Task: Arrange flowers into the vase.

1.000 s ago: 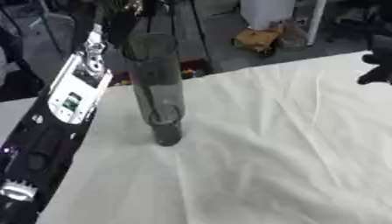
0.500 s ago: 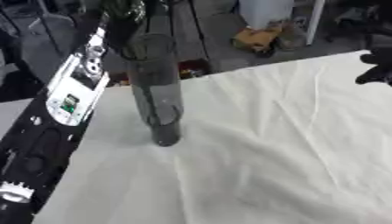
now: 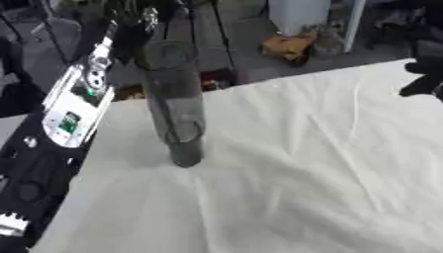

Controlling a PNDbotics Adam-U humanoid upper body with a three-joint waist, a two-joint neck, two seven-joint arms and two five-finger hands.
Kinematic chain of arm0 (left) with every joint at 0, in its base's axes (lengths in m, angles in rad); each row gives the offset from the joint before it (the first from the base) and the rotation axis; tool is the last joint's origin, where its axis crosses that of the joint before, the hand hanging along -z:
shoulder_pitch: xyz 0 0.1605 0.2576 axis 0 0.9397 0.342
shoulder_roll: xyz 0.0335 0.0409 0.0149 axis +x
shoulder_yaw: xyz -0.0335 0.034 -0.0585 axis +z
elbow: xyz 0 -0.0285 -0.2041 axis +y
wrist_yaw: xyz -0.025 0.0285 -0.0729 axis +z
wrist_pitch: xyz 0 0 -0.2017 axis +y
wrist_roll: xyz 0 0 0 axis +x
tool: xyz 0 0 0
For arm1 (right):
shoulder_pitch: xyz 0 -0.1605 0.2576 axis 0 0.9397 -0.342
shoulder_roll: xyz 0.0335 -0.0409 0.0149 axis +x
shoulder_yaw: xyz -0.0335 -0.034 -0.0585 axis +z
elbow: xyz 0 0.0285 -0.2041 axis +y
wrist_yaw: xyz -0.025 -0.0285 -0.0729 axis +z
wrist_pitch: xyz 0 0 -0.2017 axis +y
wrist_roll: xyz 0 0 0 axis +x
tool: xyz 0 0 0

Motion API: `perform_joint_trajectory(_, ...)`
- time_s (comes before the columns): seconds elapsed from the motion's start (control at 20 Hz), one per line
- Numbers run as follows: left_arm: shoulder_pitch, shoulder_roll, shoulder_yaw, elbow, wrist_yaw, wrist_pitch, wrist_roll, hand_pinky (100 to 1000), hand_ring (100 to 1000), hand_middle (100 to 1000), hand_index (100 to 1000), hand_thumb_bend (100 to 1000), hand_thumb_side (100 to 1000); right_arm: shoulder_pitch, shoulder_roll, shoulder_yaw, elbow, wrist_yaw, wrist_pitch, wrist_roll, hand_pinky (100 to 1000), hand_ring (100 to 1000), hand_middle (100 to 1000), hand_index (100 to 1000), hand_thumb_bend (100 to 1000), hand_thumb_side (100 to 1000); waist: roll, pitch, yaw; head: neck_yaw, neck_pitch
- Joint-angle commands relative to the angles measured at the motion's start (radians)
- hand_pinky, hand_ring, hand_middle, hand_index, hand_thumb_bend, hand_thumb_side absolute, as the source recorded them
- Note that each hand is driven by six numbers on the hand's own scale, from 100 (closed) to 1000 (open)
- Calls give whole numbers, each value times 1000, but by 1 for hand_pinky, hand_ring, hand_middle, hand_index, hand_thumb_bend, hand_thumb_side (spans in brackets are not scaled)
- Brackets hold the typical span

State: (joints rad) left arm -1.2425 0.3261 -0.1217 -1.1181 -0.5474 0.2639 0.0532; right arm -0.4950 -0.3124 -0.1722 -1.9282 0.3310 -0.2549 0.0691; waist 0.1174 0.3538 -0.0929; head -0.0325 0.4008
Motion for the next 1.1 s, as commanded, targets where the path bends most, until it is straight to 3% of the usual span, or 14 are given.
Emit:
perform_joint_trajectory(0.05, -15, 41, -4, -31, -14, -3, -22, 678, 882, 976, 1000, 100, 1000, -10, -9, -6, -20, -1, 0, -3, 684, 839, 528, 865, 161, 1000, -11, -31, 3, -5, -17)
perform_joint_trajectory(0.15, -17, 47, -10, -33, -32, -8, -50, 740, 927, 1000, 1000, 100, 1000, -9, -10, -6, -19, 0, 0, -3, 684, 839, 528, 865, 161, 1000, -12, -32, 4, -5, -16)
perform_joint_trajectory(0.3, -22, 54, -17, -29, -63, -24, -101, 827, 995, 1000, 1000, 258, 1000, -8, -10, -6, -19, 0, 0, -2, 684, 839, 528, 865, 161, 1000, -11, -33, 8, -6, -14)
perform_joint_trajectory(0.8, -27, 65, -12, -18, -140, -44, -278, 889, 1000, 1000, 1000, 286, 1000, -4, -11, -7, -19, 0, 2, -3, 684, 839, 526, 865, 159, 1000, -9, -34, 10, -8, -18)
perform_joint_trajectory(0.95, -29, 71, -7, -19, -157, -40, -332, 901, 1000, 1000, 1000, 333, 1000, -3, -12, -8, -19, 1, 4, -4, 684, 839, 525, 865, 160, 1000, -9, -35, 12, -11, -18)
perform_joint_trajectory(1.1, -32, 80, -1, -26, -171, -35, -387, 911, 1000, 1000, 1000, 440, 1000, -1, -13, -8, -19, 1, 5, -5, 684, 839, 525, 865, 159, 1000, -8, -36, 15, -12, -17)
